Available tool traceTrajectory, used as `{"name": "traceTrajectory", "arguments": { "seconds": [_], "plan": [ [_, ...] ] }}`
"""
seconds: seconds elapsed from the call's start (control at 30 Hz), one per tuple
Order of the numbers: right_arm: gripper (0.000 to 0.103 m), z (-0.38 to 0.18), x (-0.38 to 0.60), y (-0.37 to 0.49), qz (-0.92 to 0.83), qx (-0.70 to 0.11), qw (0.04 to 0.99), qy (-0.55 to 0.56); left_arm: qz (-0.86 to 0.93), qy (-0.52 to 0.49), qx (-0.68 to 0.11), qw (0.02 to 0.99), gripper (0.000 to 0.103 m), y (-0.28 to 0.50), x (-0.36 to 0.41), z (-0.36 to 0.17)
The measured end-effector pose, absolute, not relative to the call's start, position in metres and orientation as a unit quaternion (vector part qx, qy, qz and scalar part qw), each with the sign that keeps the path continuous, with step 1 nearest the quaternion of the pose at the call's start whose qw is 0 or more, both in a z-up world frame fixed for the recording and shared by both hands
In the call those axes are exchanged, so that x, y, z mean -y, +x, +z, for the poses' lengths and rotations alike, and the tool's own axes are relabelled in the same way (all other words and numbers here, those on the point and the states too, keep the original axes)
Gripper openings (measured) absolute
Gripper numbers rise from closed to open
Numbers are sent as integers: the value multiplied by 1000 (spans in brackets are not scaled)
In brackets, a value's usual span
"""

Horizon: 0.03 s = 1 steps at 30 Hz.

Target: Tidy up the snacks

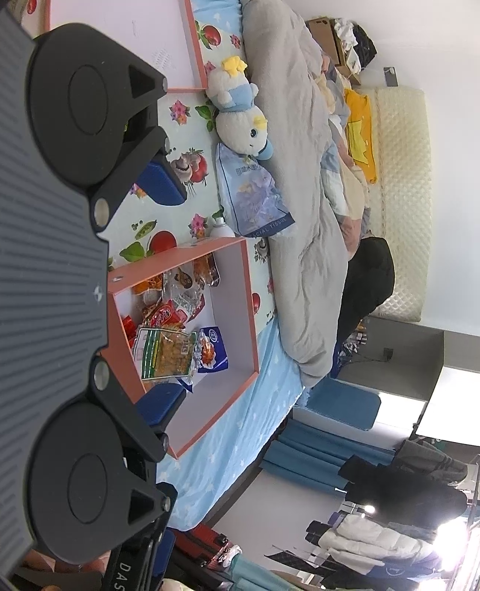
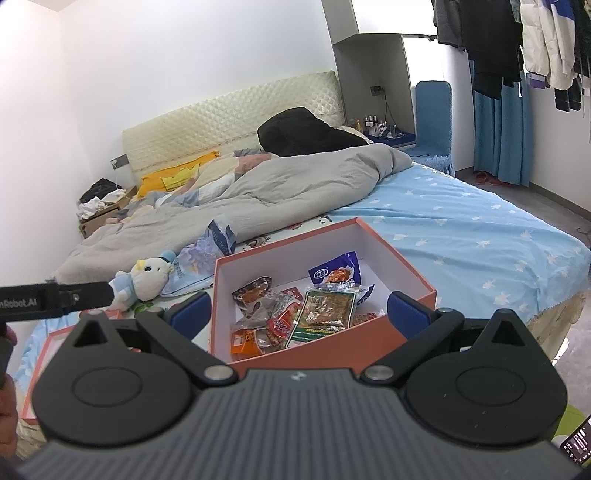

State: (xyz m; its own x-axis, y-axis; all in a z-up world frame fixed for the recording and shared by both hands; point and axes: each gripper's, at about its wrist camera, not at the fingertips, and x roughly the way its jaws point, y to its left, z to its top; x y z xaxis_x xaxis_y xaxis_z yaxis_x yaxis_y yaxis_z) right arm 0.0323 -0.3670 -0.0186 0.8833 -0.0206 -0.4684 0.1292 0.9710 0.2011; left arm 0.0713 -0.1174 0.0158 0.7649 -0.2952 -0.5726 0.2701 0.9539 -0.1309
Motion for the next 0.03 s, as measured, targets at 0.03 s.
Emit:
{"name": "traceTrajectory", "arguments": {
  "seconds": [0.03],
  "plan": [
    [103,-18,367,32,-39,-238,964,113,-152,-20,-308,939,103,71,117,16]
  ]
}}
